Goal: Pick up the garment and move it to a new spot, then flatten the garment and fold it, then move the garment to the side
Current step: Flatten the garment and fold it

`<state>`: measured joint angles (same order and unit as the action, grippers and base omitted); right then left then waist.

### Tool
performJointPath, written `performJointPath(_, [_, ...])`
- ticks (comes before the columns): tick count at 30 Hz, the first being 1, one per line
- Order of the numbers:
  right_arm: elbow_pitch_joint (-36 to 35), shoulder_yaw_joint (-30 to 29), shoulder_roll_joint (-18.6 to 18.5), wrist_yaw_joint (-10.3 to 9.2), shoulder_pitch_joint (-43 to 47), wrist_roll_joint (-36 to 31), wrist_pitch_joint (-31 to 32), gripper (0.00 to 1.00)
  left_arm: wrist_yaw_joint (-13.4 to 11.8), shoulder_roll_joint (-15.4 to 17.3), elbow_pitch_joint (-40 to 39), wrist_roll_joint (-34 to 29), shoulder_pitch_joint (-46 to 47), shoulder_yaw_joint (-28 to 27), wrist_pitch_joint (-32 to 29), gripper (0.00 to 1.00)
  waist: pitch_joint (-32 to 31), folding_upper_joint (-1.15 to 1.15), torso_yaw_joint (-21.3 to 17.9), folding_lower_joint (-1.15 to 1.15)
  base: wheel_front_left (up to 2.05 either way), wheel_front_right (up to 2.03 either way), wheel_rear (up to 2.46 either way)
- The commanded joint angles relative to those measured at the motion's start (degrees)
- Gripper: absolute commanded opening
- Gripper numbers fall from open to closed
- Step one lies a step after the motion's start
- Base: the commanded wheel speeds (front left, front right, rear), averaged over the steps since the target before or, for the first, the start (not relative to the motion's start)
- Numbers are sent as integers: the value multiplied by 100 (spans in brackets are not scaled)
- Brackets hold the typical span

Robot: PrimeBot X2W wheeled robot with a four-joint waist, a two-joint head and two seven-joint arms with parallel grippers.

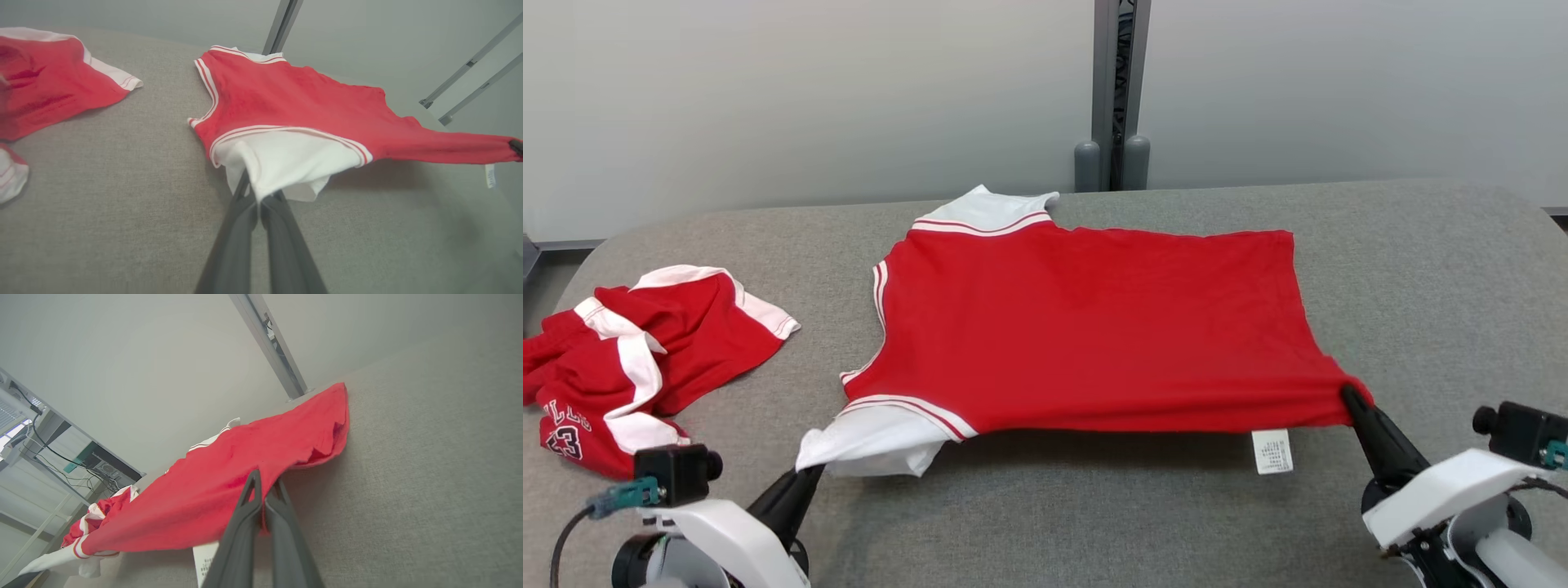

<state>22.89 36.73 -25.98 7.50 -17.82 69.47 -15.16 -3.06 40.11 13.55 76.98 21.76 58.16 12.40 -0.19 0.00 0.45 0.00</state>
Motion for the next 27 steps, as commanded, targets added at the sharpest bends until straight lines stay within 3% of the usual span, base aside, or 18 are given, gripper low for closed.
performJointPath(1, [-109, -117, -115, 1, 229, -88, -2, 0, -132, 104, -216, 61, -230, -26, 58, 0, 4, 0, 28, 0, 0, 0, 0])
performJointPath(7, [-350, -419, -146, 1, 790, -167, -2, 0, -432, 232, -541, -28, -637, 100, 109, 0, 38, 0, 58, 0, 0, 0, 0])
performJointPath(15, [-347, -607, -204, 1, 1282, -288, -2, 0, -607, 121, -525, -172, -908, 200, 176, 0, 38, 0, 69, 0, 0, 0, 0])
performJointPath(27, [192, -557, 1, 1, 1432, -676, -2, 0, -350, -524, 415, -362, -1001, 349, 237, 0, -3, 0, 59, 0, 0, 0, 0])
